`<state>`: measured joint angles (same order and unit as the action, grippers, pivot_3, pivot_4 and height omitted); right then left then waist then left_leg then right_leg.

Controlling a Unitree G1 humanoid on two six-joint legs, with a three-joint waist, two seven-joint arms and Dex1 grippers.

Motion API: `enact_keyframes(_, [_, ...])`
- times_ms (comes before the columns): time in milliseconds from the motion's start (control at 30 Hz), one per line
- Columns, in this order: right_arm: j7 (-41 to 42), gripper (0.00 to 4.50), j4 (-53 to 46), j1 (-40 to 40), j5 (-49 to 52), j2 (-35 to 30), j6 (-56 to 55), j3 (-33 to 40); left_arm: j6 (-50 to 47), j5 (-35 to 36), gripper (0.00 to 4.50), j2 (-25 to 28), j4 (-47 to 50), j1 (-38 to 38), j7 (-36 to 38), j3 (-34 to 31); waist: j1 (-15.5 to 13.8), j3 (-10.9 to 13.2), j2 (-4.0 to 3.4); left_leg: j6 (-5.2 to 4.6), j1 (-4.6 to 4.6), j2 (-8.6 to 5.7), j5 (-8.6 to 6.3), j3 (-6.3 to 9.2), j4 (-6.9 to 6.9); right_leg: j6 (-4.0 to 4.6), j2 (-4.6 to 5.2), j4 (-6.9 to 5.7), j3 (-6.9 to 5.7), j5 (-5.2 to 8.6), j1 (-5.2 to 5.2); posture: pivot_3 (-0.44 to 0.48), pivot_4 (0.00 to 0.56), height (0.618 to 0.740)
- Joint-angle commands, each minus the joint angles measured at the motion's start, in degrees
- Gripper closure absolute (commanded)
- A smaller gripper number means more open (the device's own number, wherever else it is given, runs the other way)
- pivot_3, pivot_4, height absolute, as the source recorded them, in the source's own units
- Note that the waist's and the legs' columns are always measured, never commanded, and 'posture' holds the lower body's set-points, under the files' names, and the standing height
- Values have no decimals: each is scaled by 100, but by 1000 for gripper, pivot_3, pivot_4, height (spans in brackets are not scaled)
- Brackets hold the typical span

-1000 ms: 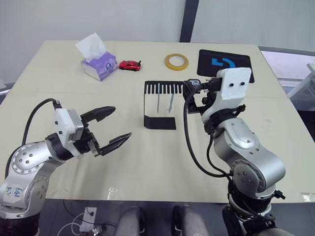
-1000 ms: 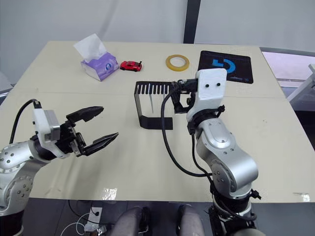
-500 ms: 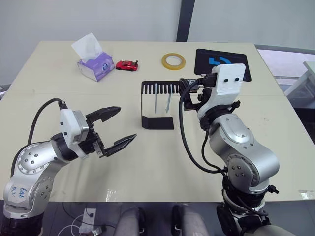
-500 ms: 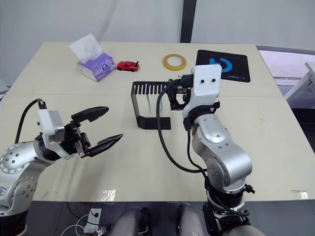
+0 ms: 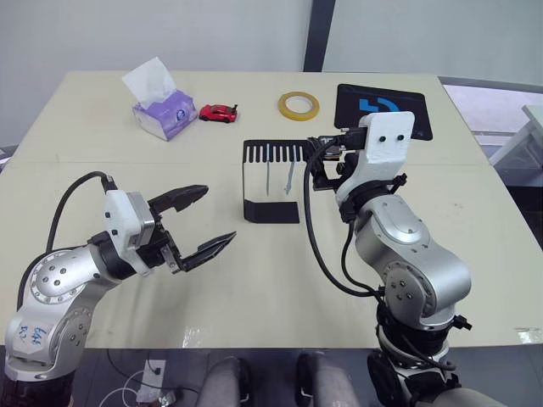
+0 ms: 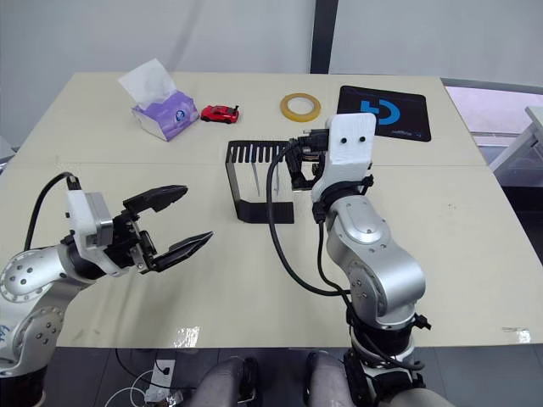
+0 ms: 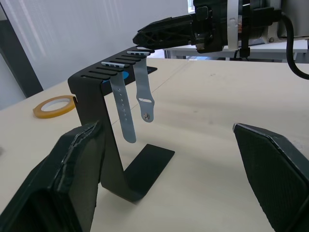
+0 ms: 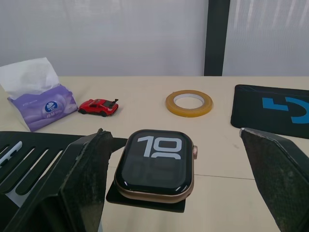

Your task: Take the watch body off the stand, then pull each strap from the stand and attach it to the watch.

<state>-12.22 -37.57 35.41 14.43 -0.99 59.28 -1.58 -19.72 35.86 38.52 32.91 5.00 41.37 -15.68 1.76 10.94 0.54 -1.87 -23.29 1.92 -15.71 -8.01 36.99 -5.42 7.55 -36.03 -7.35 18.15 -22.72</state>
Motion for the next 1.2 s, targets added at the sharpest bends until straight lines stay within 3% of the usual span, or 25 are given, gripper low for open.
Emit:
enact_keyframes(33, [78, 0, -68, 125, -67, 99, -151, -15, -10, 96, 20, 59, 211, -22, -50, -170, 2, 0, 0, 0, 0, 1, 0, -2, 0, 0, 0, 0, 1, 0, -2, 0, 150, 740])
enact_keyframes(133, [121, 831, -54, 114, -82, 144, -176, -11, -33, 99, 0, 58, 242, -30, -75, -172, 1, 0, 0, 0, 0, 2, 0, -6, -1, 0, -1, -1, 5, 0, -5, 0, 150, 740])
enact_keyframes(267, [158, 2797, -12, 124, -123, 219, -206, -22, -51, 106, 0, 75, 237, -12, -93, -186, 1, 0, 0, 0, 0, 2, -1, -7, -1, 0, 0, 0, 6, 0, -5, 0, 150, 740])
enact_keyframes(1033, [562, 2833, -125, 191, -29, 284, -782, 164, 7, 20, 0, 12, 270, -117, -201, -186, 3, 0, 0, 6, 0, 14, -8, -19, -3, 0, 1, 4, 19, 0, -12, 0, 150, 740])
enact_keyframes(1200, [847, 2833, -608, 29, -27, -201, -873, 498, 96, 45, 0, -10, 196, -64, -80, -123, 0, 0, 0, 6, 0, 16, -10, -24, -3, 0, 1, 4, 25, 0, -16, 0, 150, 740])
